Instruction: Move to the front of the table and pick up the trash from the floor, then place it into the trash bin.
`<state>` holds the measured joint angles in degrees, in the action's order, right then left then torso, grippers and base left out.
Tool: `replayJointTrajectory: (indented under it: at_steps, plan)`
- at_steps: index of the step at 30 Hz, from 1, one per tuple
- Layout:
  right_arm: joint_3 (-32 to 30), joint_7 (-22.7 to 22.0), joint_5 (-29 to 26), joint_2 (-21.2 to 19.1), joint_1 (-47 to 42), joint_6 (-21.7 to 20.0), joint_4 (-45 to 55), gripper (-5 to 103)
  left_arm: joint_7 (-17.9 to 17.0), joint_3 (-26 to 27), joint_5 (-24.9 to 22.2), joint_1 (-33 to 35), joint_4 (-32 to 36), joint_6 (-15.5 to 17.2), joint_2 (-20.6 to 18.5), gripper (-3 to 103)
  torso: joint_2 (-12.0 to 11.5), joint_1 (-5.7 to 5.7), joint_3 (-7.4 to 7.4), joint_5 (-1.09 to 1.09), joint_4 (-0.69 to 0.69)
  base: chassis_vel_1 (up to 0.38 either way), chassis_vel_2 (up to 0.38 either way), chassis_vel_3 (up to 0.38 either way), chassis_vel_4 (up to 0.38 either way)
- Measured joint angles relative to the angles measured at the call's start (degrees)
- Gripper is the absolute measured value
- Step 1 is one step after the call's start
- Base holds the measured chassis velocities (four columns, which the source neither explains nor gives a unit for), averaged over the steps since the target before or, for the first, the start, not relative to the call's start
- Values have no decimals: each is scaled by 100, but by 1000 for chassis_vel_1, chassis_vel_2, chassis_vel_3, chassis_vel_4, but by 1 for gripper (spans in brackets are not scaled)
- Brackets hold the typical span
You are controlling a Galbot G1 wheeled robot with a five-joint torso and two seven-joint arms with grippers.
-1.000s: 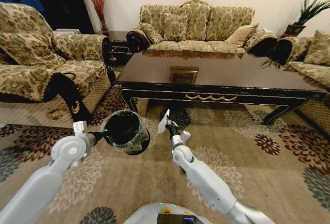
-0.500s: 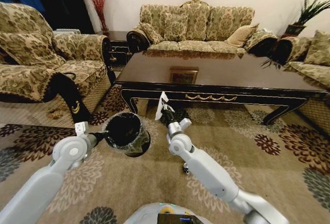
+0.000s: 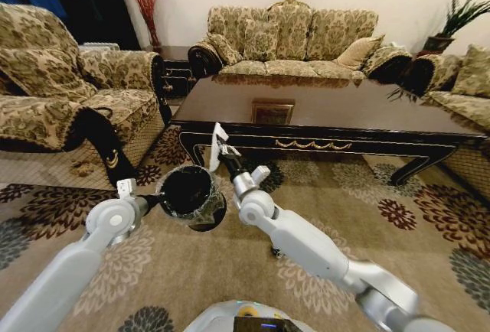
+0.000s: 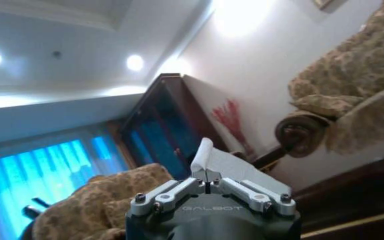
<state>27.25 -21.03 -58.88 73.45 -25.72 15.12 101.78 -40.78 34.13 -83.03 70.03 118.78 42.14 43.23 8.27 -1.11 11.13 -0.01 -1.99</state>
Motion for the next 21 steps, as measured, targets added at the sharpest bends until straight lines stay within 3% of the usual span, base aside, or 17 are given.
replayJointTrajectory:
  at_steps: [21]
  plan:
    - [627,399,228,9,56,126,186,0,4,-196,-3,-281,-161,0,23,1,0,0,0,0,0,0,0,0,0]
